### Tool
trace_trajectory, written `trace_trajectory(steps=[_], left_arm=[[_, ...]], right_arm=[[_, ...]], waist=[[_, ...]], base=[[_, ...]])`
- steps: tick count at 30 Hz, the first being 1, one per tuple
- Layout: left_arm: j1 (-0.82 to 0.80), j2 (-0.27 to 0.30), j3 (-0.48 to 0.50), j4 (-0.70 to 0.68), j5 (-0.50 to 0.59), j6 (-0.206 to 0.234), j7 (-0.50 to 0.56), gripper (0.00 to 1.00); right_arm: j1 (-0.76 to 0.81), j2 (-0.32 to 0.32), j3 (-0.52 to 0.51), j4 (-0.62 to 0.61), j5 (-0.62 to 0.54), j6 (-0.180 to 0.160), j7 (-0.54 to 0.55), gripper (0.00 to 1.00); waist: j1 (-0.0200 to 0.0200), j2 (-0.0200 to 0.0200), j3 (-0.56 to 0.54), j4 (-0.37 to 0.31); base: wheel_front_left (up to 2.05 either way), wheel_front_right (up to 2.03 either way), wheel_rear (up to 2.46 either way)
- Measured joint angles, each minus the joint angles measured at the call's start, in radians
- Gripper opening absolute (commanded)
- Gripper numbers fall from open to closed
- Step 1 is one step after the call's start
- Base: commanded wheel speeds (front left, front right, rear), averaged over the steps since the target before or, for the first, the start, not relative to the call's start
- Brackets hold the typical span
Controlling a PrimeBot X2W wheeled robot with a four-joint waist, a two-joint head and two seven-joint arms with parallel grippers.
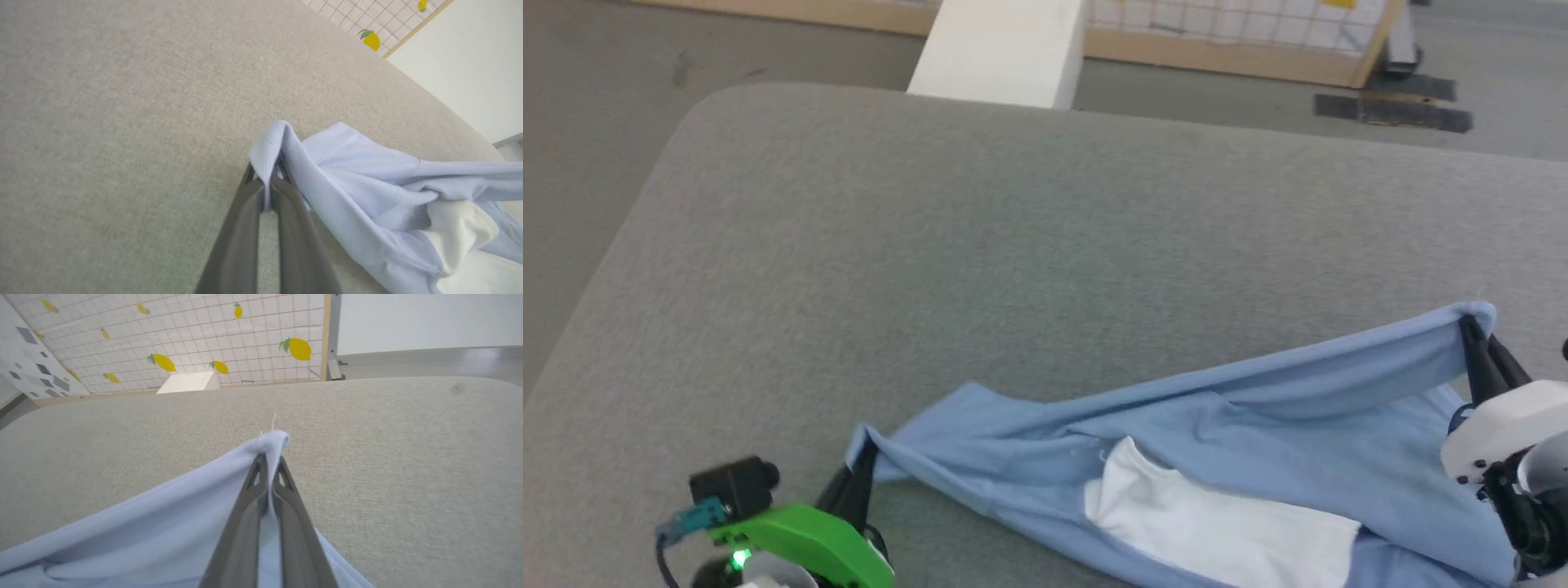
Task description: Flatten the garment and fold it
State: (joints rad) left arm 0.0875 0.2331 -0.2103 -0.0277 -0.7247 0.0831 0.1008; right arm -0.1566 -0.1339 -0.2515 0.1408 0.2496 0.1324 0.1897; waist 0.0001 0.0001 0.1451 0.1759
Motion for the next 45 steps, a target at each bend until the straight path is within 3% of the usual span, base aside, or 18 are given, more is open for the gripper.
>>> trace_trajectory(steps=[4,9,19,26,32,40,45], left_arm=[[-0.082,0.029,0.016,-0.073,0.016,-0.013,-0.022,0.00],[-0.272,0.059,0.030,-0.138,0.032,-0.039,-0.009,0.00],[-0.701,0.055,0.038,-0.155,-0.009,-0.074,0.087,0.00],[-0.963,0.078,0.045,-0.059,-0.001,-0.080,0.140,0.00],[-1.218,0.091,0.074,0.076,0.025,-0.059,0.143,0.00],[-1.551,0.092,0.108,0.231,0.094,-0.032,0.016,0.00],[-1.719,0.080,0.115,0.295,0.120,-0.045,-0.075,0.00]], right_arm=[[0.020,-0.015,0.005,-0.151,0.011,0.000,0.060,0.00],[-0.013,-0.095,0.039,-0.303,0.015,0.000,0.181,0.00],[-0.315,-0.259,0.126,-0.428,0.024,0.000,0.382,0.00],[-0.613,-0.291,0.177,-0.318,0.010,0.000,0.455,0.00],[-0.875,-0.266,0.235,-0.150,-0.048,0.000,0.464,0.00],[-1.177,-0.191,0.228,0.046,-0.177,0.000,0.316,0.00],[-1.318,-0.149,0.184,0.121,-0.254,0.000,0.178,0.00]], waist=[[0.0000,0.0000,-0.031,-0.050],[-0.0001,0.0000,-0.063,-0.101],[-0.0001,0.0000,-0.074,-0.169],[-0.0001,0.0000,-0.016,-0.182],[0.0000,0.0000,0.078,-0.194],[0.0001,0.0000,0.234,-0.212],[0.0001,0.0000,0.333,-0.226]], base=[[0.00,0.00,0.00],[0.00,0.00,0.00],[0.00,0.00,0.00],[0.00,0.00,0.00],[0.00,0.00,0.00],[0.00,0.00,0.00],[0.00,0.00,0.00]])
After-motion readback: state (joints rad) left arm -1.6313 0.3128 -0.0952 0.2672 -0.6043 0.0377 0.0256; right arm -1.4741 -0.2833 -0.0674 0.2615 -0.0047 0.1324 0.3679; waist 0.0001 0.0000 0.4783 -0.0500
